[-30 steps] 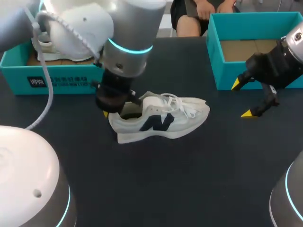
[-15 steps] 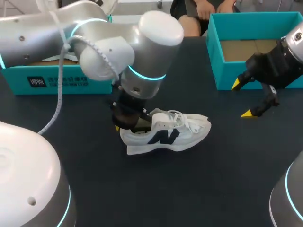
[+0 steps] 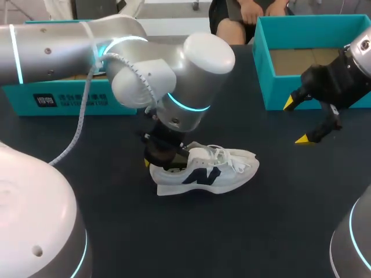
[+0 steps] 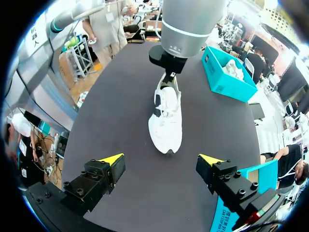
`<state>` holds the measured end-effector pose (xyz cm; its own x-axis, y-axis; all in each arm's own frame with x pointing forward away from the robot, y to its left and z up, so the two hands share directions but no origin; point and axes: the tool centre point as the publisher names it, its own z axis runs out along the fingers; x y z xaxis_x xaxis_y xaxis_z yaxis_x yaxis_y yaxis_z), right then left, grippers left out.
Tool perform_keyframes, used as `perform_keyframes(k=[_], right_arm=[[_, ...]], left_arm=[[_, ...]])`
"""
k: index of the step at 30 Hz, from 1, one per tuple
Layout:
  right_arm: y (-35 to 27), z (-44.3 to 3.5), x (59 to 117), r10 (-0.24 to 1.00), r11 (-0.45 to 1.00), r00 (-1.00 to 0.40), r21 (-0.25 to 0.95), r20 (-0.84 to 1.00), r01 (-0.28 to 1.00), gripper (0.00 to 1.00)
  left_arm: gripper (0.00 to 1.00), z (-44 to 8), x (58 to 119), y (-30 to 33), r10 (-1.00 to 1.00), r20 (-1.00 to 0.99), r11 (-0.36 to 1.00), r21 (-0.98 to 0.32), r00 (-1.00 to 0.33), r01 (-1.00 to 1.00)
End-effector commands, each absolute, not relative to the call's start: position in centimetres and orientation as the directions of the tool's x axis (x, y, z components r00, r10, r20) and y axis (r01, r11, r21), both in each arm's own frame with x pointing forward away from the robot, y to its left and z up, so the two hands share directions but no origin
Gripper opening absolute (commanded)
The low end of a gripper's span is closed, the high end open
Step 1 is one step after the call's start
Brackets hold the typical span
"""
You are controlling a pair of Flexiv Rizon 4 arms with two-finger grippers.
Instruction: Take the shoe out of the shoebox, open the shoe tongue, remove and reinsert the insole, then place the shoe into the shoebox
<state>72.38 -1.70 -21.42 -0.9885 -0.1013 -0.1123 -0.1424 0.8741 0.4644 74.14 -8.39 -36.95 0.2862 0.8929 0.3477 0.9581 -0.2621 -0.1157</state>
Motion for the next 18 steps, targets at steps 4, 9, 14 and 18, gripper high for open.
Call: perform_keyframes(k=[4,9,14,18], right_arm=[[-1.7,-21.5,72.4,-0.101,0.875,-0.989,0.462,-0.113,-0.142,1.0],[-1.7,-21.5,72.4,-0.101,0.875,-0.989,0.462,-0.113,-0.142,1.0],[-1.7,-21.5,72.4,-0.101,0.875,-0.989,0.462,-0.113,-0.142,1.0],[-1.7,-21.5,72.4,-0.101,0.875,-0.989,0.462,-0.113,-0.142,1.0]], left_arm=[[1.0,-36.4,74.1,-8.0,0.905,0.318,-0.261,-0.112,0.283,0.959],[1.0,-34.6,74.3,-7.9,0.932,0.241,-0.252,-0.111,0.272,0.961],[1.0,-32.1,74.2,-7.4,0.96,0.146,-0.229,-0.087,0.24,0.969],[1.0,-29.9,74.2,-6.8,0.985,0.013,-0.171,-0.106,0.174,0.98]])
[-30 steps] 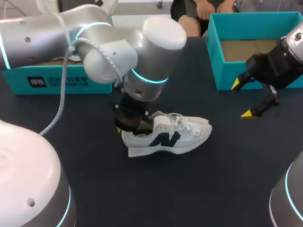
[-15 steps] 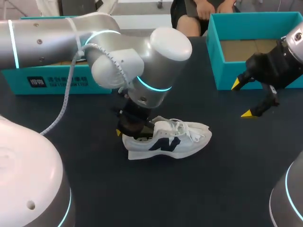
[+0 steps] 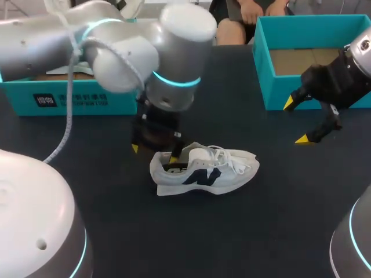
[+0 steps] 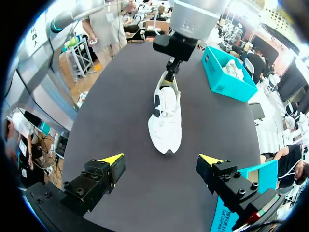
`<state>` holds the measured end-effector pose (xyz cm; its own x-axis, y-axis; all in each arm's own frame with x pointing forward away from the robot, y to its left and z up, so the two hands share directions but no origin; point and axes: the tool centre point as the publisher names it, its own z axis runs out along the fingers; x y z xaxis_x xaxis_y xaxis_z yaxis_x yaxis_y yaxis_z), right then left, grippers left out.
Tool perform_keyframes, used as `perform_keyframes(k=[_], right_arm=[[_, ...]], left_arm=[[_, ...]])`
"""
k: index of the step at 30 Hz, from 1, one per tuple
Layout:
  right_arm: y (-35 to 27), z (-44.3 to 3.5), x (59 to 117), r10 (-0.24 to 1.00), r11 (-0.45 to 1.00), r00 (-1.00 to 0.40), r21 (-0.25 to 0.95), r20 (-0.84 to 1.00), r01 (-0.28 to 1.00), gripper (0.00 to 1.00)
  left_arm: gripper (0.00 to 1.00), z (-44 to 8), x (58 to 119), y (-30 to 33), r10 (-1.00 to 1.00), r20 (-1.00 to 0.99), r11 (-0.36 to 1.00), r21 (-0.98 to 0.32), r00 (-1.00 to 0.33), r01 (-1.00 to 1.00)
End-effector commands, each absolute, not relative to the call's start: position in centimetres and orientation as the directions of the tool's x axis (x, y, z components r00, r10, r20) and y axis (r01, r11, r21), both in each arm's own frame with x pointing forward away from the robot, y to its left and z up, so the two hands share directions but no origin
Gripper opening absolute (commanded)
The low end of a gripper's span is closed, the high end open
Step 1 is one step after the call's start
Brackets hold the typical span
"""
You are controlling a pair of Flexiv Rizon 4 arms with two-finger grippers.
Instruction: Take the shoe out of the shoebox, open the shoe tongue, remove and reinsert the insole, then place the shoe into the shoebox
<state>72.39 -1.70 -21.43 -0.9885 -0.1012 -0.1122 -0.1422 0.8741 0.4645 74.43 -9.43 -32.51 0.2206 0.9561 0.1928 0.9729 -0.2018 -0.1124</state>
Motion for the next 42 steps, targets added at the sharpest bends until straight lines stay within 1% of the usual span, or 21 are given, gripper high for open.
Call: perform_keyframes(k=[1,3,5,7,21,23,24,26,27,28,30,31,33,37,40,41,42], right_arm=[[-1.7,-21.5,72.4,-0.101,0.875,-0.989,0.462,-0.113,-0.142,1.0],[-1.7,-21.5,72.4,-0.101,0.875,-0.989,0.462,-0.113,-0.142,1.0],[-1.7,-21.5,72.4,-0.101,0.875,-0.989,0.462,-0.113,-0.142,1.0],[-1.7,-21.5,72.4,-0.101,0.875,-0.989,0.462,-0.113,-0.142,1.0],[-1.7,-21.5,72.4,-0.101,0.875,-0.989,0.462,-0.113,-0.142,1.0],[-1.7,-21.5,72.4,-0.101,0.875,-0.989,0.462,-0.113,-0.142,1.0],[-1.7,-21.5,72.4,-0.101,0.875,-0.989,0.462,-0.113,-0.142,1.0],[-1.7,-21.5,72.4,-0.101,0.875,-0.989,0.462,-0.113,-0.142,1.0],[-1.7,-21.5,72.4,-0.101,0.875,-0.989,0.462,-0.113,-0.142,1.0],[-1.7,-21.5,72.4,-0.101,0.875,-0.989,0.462,-0.113,-0.142,1.0],[-1.7,-21.5,72.4,-0.101,0.875,-0.989,0.462,-0.113,-0.142,1.0],[-1.7,-21.5,72.4,-0.101,0.875,-0.989,0.462,-0.113,-0.142,1.0],[-1.7,-21.5,72.4,-0.101,0.875,-0.989,0.462,-0.113,-0.142,1.0],[-1.7,-21.5,72.4,-0.101,0.875,-0.989,0.462,-0.113,-0.142,1.0],[-1.7,-21.5,72.4,-0.101,0.875,-0.989,0.462,-0.113,-0.142,1.0],[-1.7,-21.5,72.4,-0.101,0.875,-0.989,0.462,-0.113,-0.142,1.0],[-1.7,-21.5,72.4,-0.101,0.875,-0.989,0.462,-0.113,-0.142,1.0]], left_arm=[[1.0,-29.4,74.2,-6.6,0.989,-0.025,-0.15,-0.107,0.148,0.983],[1.0,-28.6,74.0,-6.1,0.991,-0.093,-0.111,-0.123,0.1,0.986],[1.0,-27.7,73.8,-5.2,0.976,-0.216,-0.044,-0.213,-0.003,0.976],[1.0,-27.4,73.3,-4.3,0.962,-0.268,-0.028,-0.317,-0.061,0.948],[1.0,-27.4,73.3,-4.3,0.962,-0.268,-0.028,-0.317,-0.061,0.948],[1.0,-27.6,73.6,-3.5,0.955,-0.229,0.087,-0.394,-0.19,0.915],[1.0,-27.6,73.6,-3.2,0.942,-0.246,0.111,-0.418,-0.23,0.901],[1.0,-27.5,73.8,-2.8,0.912,-0.211,0.219,-0.474,-0.352,0.853],[1.0,-27.2,73.7,-2.6,0.883,-0.236,0.246,-0.504,-0.406,0.828],[1.0,-26.9,73.7,-2.3,0.844,-0.216,0.314,-0.545,-0.492,0.778],[1.0,-26.8,73.9,-1.9,0.771,-0.19,0.407,-0.586,-0.607,0.701],[1.0,-26.8,74.0,-1.7,0.749,-0.137,0.465,-0.587,-0.648,0.663],[1.0,-26.7,73.9,-1.2,0.669,-0.119,0.513,-0.64,-0.733,0.572],[1.0,-26.5,73.4,-0.5,0.53,-0.079,0.565,-0.709,-0.844,0.421],[1.0,-26.8,72.9,0.2,0.442,-0.058,0.551,-0.77,-0.895,0.322],[1.0,-27.1,72.8,0.6,0.391,-0.051,0.522,-0.81,-0.919,0.267],[1.0,-27.3,72.8,0.9,0.364,-0.058,0.524,-0.812,-0.93,0.256]])
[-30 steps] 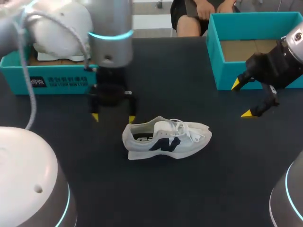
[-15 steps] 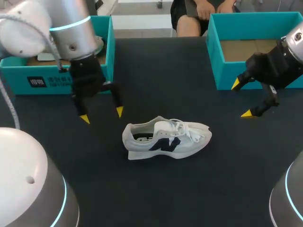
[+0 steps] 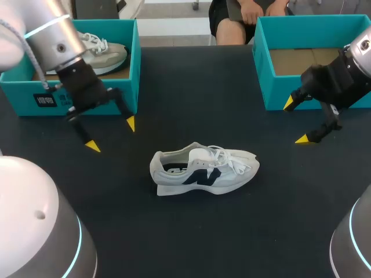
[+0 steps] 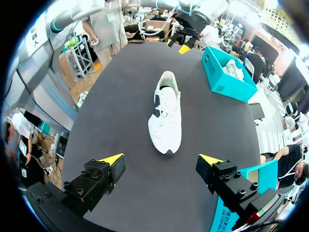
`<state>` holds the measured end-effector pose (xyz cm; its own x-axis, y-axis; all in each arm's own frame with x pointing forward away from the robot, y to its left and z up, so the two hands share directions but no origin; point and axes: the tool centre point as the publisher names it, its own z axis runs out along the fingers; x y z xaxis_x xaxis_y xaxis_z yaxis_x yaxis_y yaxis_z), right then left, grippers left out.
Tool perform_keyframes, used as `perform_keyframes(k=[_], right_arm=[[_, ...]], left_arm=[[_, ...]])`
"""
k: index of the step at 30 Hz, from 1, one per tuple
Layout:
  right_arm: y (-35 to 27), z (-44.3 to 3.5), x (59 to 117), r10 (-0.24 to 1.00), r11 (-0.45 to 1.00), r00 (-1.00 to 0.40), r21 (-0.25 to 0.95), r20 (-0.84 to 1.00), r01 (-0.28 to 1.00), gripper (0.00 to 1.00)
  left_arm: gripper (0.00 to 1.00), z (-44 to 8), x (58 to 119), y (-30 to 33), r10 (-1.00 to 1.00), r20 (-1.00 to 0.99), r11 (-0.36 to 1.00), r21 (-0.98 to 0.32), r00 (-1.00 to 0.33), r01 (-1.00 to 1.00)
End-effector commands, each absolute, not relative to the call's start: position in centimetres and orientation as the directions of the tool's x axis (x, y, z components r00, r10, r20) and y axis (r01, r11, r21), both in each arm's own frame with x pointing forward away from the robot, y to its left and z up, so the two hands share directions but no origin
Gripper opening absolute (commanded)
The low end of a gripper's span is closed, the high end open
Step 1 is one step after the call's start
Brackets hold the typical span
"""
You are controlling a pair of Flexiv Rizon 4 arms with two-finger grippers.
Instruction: Take the shoe out of the shoebox, open the shoe tongue, remove and reinsert the insole, then place the shoe into the shoebox
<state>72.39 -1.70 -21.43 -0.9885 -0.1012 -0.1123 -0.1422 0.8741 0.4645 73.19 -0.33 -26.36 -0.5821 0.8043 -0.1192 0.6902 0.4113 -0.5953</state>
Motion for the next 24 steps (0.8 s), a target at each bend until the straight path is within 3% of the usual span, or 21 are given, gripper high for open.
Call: perform_keyframes(k=[1,7,24], right_arm=[[-1.7,-21.5,72.4,-0.101,0.875,-0.989,0.462,-0.113,-0.142,1.0],[-1.7,-21.5,72.4,-0.101,0.875,-0.989,0.462,-0.113,-0.142,1.0],[-1.7,-21.5,72.4,-0.101,0.875,-0.989,0.462,-0.113,-0.142,1.0]], left_arm=[[1.0,-27.5,72.8,1.1,0.331,-0.063,0.496,-0.837,-0.941,0.231],[1.0,-28.2,72.7,2.7,0.139,-0.076,0.408,-0.904,-0.987,0.127],[1.0,-28.4,72.1,2.7,0.133,-0.059,0.391,-0.914,-0.989,0.107]])
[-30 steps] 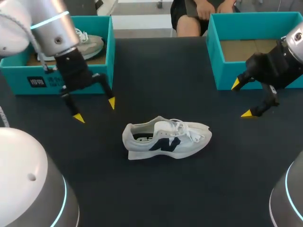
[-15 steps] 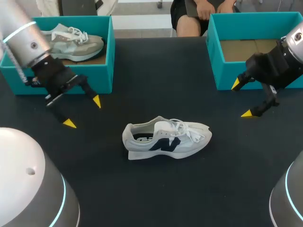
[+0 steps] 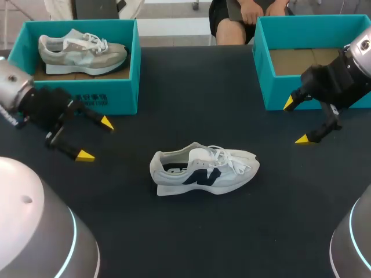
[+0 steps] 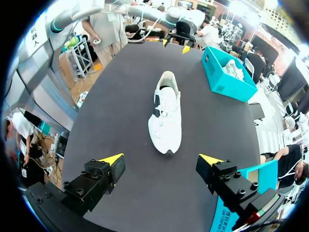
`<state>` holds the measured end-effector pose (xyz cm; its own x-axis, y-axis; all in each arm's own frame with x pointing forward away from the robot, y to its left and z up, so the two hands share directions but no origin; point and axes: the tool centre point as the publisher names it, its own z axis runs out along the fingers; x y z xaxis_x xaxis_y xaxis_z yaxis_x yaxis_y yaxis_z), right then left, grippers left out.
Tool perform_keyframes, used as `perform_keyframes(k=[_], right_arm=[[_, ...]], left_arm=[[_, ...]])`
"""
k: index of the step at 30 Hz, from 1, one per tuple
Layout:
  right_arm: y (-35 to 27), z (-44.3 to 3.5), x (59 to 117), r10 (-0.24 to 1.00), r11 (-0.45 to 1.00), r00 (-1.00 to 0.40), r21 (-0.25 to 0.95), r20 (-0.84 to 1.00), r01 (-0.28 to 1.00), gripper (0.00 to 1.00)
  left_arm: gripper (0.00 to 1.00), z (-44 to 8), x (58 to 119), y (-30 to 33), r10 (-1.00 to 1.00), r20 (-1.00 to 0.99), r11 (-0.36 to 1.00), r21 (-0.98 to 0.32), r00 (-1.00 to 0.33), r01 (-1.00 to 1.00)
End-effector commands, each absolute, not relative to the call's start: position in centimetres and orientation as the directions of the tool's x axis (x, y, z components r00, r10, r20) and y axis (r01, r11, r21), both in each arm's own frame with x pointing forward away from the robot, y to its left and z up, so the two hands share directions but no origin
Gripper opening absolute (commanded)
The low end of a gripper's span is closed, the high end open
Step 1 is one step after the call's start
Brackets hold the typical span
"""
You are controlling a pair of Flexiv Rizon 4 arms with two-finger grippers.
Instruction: Take the shoe out of the shoebox, open the shoe tongue, remove and reinsert the insole, then place the shoe into the shoebox
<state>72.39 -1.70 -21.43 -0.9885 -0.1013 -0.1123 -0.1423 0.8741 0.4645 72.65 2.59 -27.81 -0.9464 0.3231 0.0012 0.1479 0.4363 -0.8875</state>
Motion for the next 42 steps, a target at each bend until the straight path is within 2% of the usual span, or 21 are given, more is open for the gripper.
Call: perform_keyframes(k=[1,5,8,11,28,42], right_arm=[[-1.7,-21.5,72.4,-0.101,0.875,-0.989,0.462,-0.113,-0.142,1.0],[-1.7,-21.5,72.4,-0.101,0.875,-0.989,0.462,-0.113,-0.142,1.0],[-1.7,-21.5,72.4,-0.101,0.875,-0.989,0.462,-0.113,-0.142,1.0],[-1.7,-21.5,72.4,-0.101,0.875,-0.989,0.462,-0.113,-0.142,1.0],[-1.7,-21.5,72.4,-0.101,0.875,-0.989,0.462,-0.113,-0.142,1.0],[-1.7,-21.5,72.4,-0.101,0.875,-0.989,0.462,-0.113,-0.142,1.0]], left_arm=[[1.0,-28.4,72.1,2.7,0.133,-0.059,0.391,-0.914,-0.989,0.107],[1.0,-30.1,72.5,2.6,0.072,-0.021,0.363,-0.931,-0.997,0.045],[1.0,-31.5,73.0,2.6,0.02,-0.068,0.378,-0.923,-0.997,0.071],[1.0,-32.9,73.3,2.6,0.007,-0.115,0.383,-0.917,-0.993,0.109],[1.0,-38.8,72.7,0.7,-0.055,-0.103,0.363,-0.929,-0.993,0.076],[1.0,-39.0,72.7,0.7,-0.055,-0.092,0.364,-0.929,-0.994,0.066]])
